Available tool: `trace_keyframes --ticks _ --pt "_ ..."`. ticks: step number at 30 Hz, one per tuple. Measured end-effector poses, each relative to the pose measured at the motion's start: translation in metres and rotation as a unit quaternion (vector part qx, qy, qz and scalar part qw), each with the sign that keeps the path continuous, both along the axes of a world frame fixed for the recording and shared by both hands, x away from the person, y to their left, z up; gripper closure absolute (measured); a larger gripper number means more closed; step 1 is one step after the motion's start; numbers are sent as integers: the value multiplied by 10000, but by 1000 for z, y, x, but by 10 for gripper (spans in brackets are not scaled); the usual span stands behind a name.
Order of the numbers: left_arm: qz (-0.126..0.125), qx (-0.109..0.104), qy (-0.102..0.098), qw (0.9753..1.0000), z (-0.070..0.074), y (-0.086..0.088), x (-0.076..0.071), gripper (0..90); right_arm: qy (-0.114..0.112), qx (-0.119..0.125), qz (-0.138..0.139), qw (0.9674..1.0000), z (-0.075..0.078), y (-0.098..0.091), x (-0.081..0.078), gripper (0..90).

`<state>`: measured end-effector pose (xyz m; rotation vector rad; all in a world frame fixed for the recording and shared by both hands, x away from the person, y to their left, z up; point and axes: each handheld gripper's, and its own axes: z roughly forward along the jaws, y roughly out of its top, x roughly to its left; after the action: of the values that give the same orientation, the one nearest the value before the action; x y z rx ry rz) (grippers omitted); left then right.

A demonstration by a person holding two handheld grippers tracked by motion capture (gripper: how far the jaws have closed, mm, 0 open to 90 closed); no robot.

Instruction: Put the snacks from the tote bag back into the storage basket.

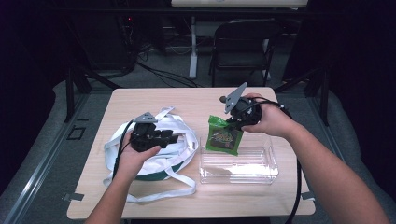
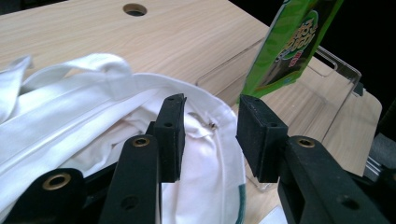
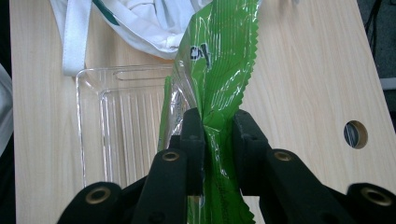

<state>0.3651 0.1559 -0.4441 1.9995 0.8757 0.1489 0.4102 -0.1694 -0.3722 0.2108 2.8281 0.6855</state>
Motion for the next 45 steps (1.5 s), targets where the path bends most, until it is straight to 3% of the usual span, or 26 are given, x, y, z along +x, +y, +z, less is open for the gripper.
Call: trace_keyframes --ticks 9,17,20,39,45 --pt "338 -281 -10 9990 -8 24 -4 605 -33 -216 84 9997 -8 3 7 762" --pt "492 -284 -94 9983 -6 39 -8 602 -64 -234 160 9996 -14 8 9 762" --pt "576 -409 -79 9975 -8 44 -9 602 -75 -256 171 9995 -18 9 11 762" --pt "679 -326 24 9972 -17 53 -14 606 -154 -613 412 9971 -39 27 21 762" --pt "725 -343 9 9968 -17 55 -15 606 -139 -573 431 9973 -45 30 25 762"
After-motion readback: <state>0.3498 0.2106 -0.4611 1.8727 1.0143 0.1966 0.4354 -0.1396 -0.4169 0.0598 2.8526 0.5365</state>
